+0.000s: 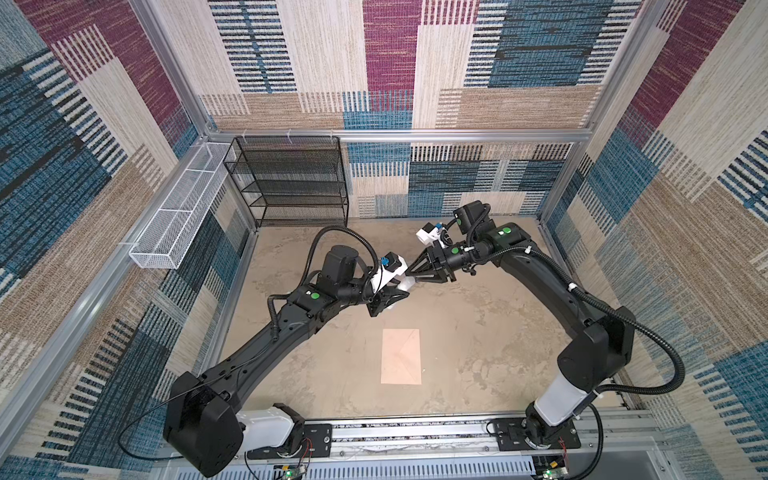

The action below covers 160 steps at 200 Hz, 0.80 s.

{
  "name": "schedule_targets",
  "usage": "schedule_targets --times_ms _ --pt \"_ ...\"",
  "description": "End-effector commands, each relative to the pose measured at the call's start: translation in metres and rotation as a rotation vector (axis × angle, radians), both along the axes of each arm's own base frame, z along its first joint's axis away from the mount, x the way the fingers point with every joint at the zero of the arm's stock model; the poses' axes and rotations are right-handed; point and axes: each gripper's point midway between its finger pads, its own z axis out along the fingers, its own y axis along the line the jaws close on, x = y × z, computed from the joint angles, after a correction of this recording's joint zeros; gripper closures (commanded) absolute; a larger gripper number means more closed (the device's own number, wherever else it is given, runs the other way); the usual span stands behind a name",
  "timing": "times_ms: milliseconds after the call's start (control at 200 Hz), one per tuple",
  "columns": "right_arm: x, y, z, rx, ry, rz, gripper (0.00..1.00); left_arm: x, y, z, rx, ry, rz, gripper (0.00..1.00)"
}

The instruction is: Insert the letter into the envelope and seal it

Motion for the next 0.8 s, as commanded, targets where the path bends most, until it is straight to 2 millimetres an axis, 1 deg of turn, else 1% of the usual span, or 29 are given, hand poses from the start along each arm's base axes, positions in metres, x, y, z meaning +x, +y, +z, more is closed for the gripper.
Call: schedule_targets --times_ms 0,235,611,796 --pt "-0.002 -0.001 0.000 -0.008 -0.006 -0.005 0.68 0.005 -0.003 0.016 -0.051 -0.040 0.009 1.00" --pt "-0.005 0.001 -0.008 -0.032 -0.002 -0.001 0.68 0.007 -0.005 0.022 -0.075 -0.040 0.016 1.00" --pt "-0.004 0.004 -0.021 -0.085 -0.013 -0.012 0.68 0.009 -0.005 0.030 -0.104 -0.046 0.027 1.00" --pt "-0.005 0.007 -0.030 -0.108 -0.016 -0.009 0.67 0.013 -0.006 0.040 -0.146 -0.061 0.048 1.00"
